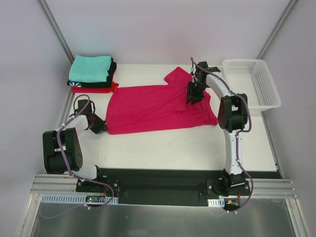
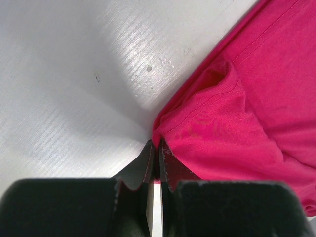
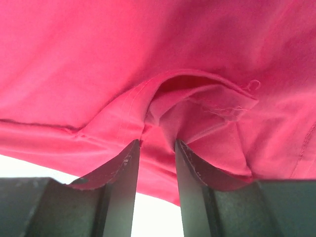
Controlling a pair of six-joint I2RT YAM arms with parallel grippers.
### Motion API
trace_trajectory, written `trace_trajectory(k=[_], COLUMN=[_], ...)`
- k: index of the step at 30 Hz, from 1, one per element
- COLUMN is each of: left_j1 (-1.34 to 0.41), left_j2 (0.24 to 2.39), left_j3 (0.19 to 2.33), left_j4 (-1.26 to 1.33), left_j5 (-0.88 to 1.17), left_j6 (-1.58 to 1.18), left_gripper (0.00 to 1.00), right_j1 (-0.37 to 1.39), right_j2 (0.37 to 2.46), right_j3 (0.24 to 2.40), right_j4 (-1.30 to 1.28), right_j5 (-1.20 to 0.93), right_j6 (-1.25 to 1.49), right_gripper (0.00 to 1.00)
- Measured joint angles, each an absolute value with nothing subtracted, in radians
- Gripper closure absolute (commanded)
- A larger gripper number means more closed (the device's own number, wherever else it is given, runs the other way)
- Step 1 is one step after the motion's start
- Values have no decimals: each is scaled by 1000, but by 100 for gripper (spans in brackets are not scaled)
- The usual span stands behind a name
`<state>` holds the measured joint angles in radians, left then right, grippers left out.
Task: Fold and stack the t-shirts
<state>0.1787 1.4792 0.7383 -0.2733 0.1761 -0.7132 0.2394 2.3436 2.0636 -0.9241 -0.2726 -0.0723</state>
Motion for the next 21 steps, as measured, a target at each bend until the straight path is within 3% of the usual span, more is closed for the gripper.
trace_trajectory(k=[12,19,20,21], left_j1=[179,179,179,179], left_j2=[1479,1479,1479,1479], left_j3=[746,746,746,746], left_j4=[-274,-274,-274,-274], left_j5=[187,188,191,193], left_j6=[-713,-712,-712,-712], left_gripper=[100,79,67,61], right_j1=[300,309,309,309], right_j2=[2308,2308,2308,2308], right_j3=[2071,2152,2152,2152], right_j4=[-962,-978,-979,-982], right_j5=[-265,-261,-261,-260], right_j6=[-72,-78,-80,-80], right_gripper=[64,64,64,64])
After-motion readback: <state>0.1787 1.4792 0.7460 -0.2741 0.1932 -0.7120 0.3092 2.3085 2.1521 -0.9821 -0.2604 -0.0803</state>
